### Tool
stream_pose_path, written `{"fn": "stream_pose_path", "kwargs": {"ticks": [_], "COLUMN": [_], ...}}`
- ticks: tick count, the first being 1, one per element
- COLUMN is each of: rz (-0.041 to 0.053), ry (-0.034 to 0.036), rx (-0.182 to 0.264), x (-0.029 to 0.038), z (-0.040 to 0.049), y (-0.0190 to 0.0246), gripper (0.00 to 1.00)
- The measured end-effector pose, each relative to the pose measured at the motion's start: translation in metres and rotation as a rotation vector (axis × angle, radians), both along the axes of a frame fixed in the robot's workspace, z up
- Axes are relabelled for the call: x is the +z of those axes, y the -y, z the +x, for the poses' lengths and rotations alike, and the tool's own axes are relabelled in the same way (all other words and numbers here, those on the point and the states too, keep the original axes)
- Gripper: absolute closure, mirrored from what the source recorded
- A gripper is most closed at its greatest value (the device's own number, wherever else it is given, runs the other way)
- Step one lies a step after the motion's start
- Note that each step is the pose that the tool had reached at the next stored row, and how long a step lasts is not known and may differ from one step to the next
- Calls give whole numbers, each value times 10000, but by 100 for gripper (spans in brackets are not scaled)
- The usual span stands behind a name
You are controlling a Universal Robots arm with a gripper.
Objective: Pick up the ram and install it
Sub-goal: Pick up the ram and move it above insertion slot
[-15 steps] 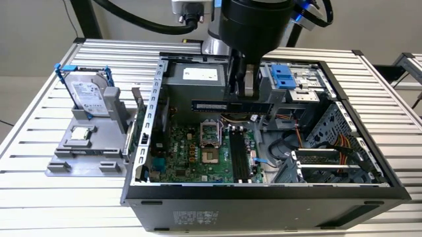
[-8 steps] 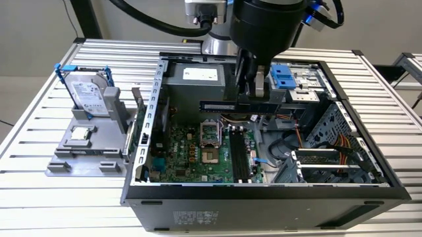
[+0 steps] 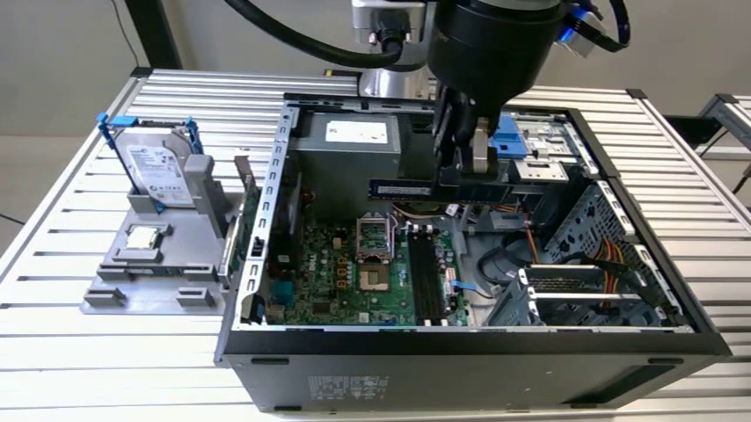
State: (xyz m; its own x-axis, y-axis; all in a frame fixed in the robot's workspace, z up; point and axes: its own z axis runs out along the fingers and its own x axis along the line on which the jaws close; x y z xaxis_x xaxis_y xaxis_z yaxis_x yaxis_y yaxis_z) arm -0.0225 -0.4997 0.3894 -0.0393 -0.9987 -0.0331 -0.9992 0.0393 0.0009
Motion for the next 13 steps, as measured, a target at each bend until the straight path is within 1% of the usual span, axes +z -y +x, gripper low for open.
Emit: {"fn": "stream_pose_path", "kwargs": {"ticks": [2, 6, 13], "rz": [-6, -23, -39], "ry": [0, 0, 0], "rx": [-4, -37, -222], "x": [-1, -7, -19], "z": [27, 80, 170], "y": [-18, -68, -138], "gripper": [100, 100, 100]}}
